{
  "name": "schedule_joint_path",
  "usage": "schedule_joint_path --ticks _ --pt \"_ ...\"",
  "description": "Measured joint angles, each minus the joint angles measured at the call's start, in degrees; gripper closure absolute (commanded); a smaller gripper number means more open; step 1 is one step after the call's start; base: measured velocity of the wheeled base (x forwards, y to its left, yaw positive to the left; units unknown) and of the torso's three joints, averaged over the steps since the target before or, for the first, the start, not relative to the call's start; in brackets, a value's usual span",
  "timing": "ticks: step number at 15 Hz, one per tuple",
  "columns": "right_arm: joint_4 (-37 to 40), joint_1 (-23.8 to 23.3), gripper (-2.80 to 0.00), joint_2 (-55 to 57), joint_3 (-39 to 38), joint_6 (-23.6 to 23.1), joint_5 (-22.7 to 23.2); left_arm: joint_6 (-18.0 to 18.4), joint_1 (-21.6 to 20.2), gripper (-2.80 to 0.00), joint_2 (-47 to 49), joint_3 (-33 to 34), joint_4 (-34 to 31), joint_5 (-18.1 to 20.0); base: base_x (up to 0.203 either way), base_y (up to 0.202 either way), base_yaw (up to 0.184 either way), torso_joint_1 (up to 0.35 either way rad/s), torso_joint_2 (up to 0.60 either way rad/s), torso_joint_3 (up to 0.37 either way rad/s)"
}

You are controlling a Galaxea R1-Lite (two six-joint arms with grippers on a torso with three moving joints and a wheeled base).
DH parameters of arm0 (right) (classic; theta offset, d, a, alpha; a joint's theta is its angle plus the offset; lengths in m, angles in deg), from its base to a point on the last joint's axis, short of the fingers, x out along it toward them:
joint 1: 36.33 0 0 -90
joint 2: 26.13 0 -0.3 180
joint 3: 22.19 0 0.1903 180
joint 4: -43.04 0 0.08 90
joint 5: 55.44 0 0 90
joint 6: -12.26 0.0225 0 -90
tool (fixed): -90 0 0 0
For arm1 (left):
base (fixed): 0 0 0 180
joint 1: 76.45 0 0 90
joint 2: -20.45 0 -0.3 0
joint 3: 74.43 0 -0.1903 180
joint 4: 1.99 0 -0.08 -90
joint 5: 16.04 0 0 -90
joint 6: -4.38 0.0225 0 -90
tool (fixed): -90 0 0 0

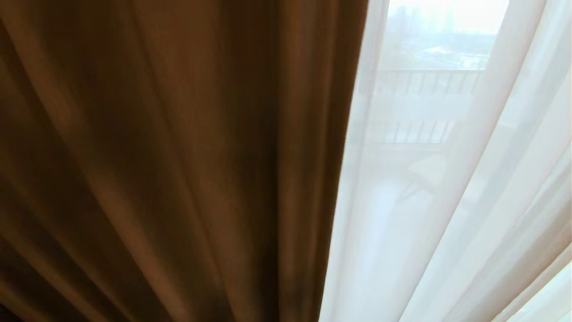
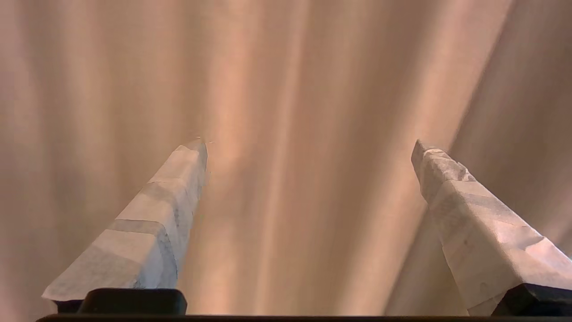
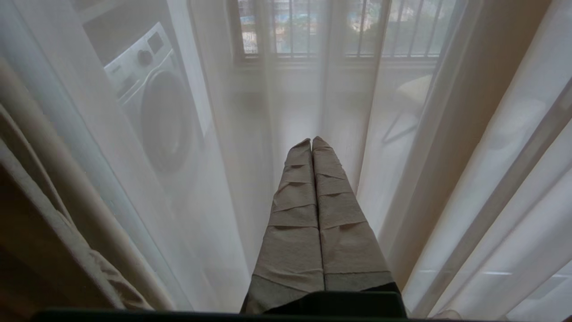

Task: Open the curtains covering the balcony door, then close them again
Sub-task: Close the outer curtains on both sides

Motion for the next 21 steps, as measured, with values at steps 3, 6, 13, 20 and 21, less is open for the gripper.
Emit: schedule_joint_path --ticks 3,6,13,20,21 --pt "0.0 0.0 0.00 0.0 0.0 0.0 0.0 0.0 1.2 0.00 -1.2 0.9 0.0 -0.3 0.000 0.000 0.000 0.000 0.00 0.000" --pt "0.0 0.0 0.00 0.0 0.0 0.0 0.0 0.0 2.6 0.00 -1.5 1.4 0.1 -2.9 0.000 0.000 0.000 0.000 0.00 0.000" --pt "0.0 0.0 0.00 0.0 0.0 0.0 0.0 3.9 2.7 0.00 -2.1 5.2 -0.6 -2.7 0.000 0.000 0.000 0.000 0.00 0.000" --pt "0.0 0.0 0.00 0.0 0.0 0.0 0.0 7.9 -4.6 0.00 -14.1 19.2 -11.9 -2.3 0.000 0.000 0.000 0.000 0.00 0.000" --pt "0.0 0.0 0.00 0.0 0.0 0.0 0.0 8.3 -5.5 0.00 -17.3 22.0 -13.4 -2.3 0.000 0.000 0.000 0.000 0.00 0.000"
